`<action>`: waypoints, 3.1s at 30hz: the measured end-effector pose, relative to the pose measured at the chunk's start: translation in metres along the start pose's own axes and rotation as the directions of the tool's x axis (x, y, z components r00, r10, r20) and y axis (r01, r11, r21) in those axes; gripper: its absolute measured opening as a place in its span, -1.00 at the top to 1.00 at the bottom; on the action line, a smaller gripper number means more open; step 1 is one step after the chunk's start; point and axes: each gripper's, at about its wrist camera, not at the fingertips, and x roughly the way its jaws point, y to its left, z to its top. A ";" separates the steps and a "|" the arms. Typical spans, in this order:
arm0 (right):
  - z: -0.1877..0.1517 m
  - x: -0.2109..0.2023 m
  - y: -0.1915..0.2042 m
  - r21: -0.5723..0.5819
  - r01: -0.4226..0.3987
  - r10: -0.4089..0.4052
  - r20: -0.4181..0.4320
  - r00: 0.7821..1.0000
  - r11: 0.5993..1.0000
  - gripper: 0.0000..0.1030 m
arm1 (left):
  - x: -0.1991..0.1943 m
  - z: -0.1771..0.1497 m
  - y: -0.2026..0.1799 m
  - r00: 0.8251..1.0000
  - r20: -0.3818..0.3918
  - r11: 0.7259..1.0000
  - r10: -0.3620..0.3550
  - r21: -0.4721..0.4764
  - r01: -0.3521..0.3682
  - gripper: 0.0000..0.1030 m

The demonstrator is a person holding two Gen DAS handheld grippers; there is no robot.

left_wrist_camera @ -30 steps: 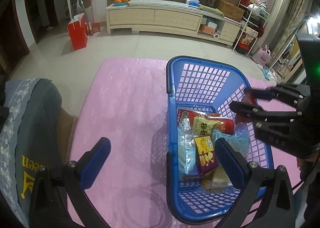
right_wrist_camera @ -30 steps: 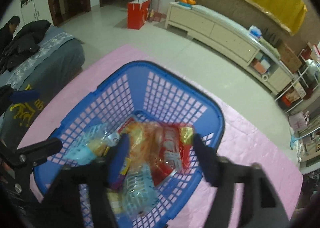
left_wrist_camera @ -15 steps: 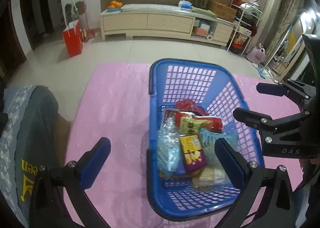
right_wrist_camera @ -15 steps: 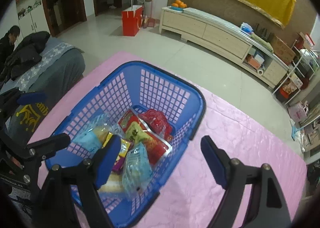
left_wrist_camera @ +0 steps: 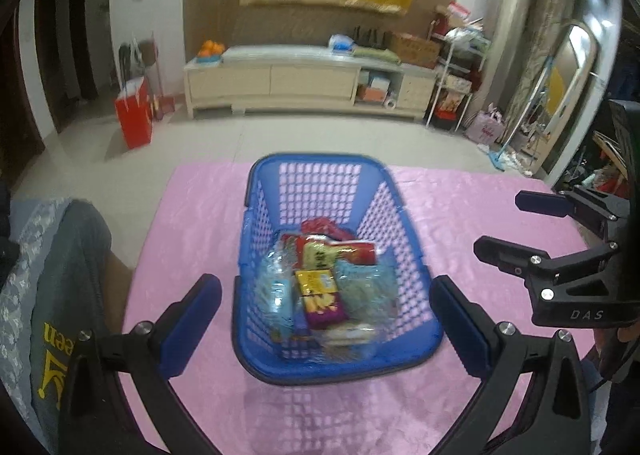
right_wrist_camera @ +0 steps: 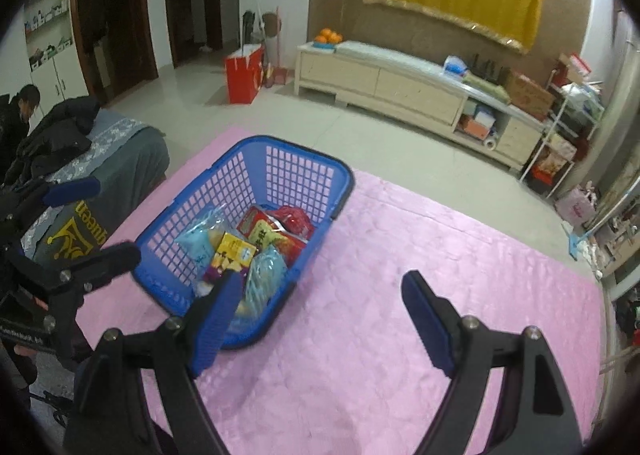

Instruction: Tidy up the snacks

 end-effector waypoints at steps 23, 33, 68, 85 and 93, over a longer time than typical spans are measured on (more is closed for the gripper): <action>-0.105 -0.157 0.014 0.157 0.148 -0.190 0.293 0.937 0.976 -0.99 | -0.145 -0.080 -0.102 0.943 0.334 0.998 -0.014 0.061 -0.007 -1.00; -0.126 -0.167 0.012 0.218 0.127 -0.186 0.280 0.942 0.968 -0.99 | -0.149 -0.096 -0.116 0.945 0.326 0.997 -0.020 0.081 -0.007 -1.00; -0.131 -0.171 0.017 0.235 0.133 -0.198 0.277 0.940 0.963 -0.99 | -0.150 -0.102 -0.115 0.951 0.308 0.996 -0.041 0.090 0.014 -1.00; -0.132 -0.171 0.017 0.238 0.150 -0.214 0.272 0.938 0.960 -0.99 | -0.150 -0.102 -0.114 0.950 0.307 0.995 -0.056 0.093 0.029 -1.00; -0.133 -0.171 0.019 0.240 0.155 -0.218 0.264 0.940 0.958 -0.99 | -0.148 -0.103 -0.114 0.951 0.304 0.995 -0.052 0.094 0.024 -1.00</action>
